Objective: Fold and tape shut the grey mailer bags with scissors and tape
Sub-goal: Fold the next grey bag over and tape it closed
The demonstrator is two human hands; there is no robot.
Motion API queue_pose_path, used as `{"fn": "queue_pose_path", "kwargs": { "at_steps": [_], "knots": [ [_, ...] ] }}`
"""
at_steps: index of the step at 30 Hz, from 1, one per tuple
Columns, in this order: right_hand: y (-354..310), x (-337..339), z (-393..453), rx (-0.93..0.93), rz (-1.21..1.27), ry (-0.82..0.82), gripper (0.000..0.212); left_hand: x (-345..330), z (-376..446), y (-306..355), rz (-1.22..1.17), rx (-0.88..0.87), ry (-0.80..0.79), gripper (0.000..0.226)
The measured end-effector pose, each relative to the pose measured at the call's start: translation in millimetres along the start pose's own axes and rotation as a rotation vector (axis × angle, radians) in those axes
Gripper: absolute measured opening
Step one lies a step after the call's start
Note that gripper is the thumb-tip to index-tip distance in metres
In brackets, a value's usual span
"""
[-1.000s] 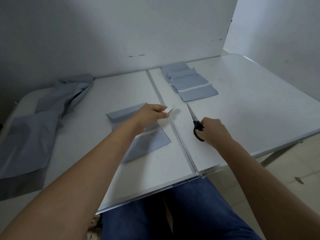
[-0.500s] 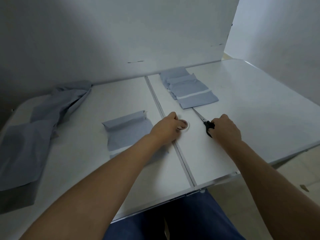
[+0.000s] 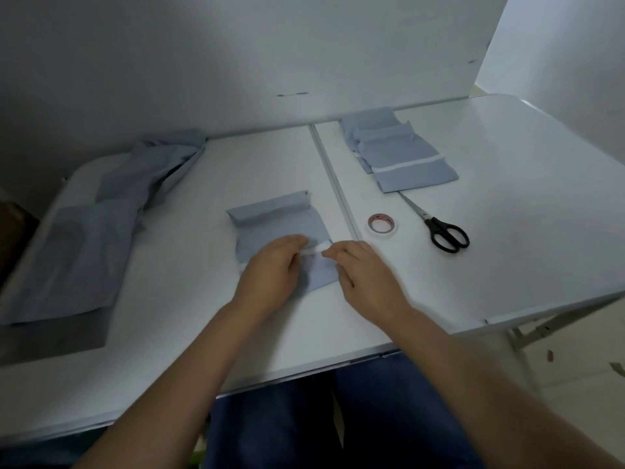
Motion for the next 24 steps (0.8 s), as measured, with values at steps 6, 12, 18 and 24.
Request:
{"fn": "queue_pose_path", "kwargs": {
  "at_steps": [6,12,18,24],
  "knots": [
    [-25,-23,0,0.029,-0.177,-0.078,0.048,-13,-27,-2,0.076,-0.056,-0.037,0.043],
    [-19,-38,1,-0.088,-0.234,-0.160,0.049,-24,-34,-9,0.135,-0.066,-0.093,0.047],
    [-14,-36,-8,-0.196,-0.321,-0.167,0.072,-29,-39,-13,0.192,-0.053,-0.147,0.050],
    [-8,-36,-9,-0.262,-0.344,-0.158,0.081,-26,-41,-11,0.245,-0.016,-0.155,0.050]
  ]
}}
Point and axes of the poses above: each hand's wrist, its own z-axis towards the middle knuckle, its own x-axis out of the back of the hand, y = z × x, the point moved 5 cm from there along z, towards the middle knuckle, and after that the axes turned 10 degrees about z, right-handed, at the moved point
